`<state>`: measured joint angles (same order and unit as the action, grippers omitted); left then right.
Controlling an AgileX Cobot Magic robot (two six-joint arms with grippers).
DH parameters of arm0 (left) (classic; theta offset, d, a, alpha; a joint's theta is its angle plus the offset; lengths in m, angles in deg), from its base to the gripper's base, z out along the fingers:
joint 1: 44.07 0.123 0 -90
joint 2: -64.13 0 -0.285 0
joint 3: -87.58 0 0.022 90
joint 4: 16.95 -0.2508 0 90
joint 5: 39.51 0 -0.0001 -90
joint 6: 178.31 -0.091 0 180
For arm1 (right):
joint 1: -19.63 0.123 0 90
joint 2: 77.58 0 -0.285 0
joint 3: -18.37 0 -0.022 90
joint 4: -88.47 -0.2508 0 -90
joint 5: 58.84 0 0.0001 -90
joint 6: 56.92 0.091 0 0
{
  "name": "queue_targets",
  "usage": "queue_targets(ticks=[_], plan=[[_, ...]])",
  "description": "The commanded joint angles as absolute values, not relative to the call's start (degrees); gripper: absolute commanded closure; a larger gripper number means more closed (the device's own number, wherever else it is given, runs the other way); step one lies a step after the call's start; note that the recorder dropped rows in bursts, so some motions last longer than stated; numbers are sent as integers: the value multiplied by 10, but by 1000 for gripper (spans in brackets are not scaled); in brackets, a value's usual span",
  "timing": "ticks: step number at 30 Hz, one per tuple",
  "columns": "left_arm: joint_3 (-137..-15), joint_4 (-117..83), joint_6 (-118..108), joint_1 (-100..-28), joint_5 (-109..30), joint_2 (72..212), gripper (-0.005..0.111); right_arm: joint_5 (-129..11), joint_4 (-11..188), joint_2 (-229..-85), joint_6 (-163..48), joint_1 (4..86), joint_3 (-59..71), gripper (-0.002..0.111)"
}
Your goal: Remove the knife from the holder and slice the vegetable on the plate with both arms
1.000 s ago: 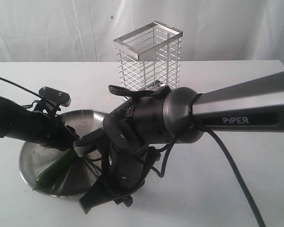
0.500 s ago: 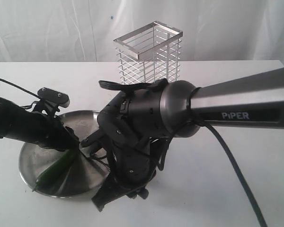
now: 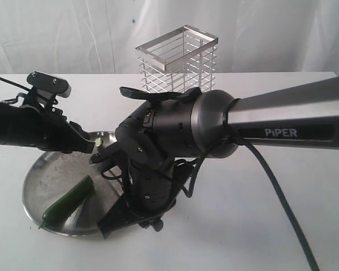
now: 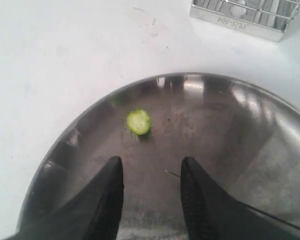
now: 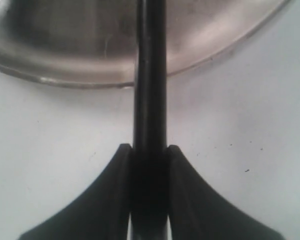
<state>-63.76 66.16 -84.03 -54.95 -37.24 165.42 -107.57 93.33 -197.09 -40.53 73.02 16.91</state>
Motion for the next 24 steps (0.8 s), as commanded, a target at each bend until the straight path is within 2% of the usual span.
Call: queue_targets(ticks=[1, 24], plan=[[-636, 678, -835, -550, -379, 1635, 64, -1068, 929, -1963, -402, 734, 172, 108], [-619, 683, -826, -550, -388, 1632, 64, -1044, 922, -1954, -386, 777, 170, 108]])
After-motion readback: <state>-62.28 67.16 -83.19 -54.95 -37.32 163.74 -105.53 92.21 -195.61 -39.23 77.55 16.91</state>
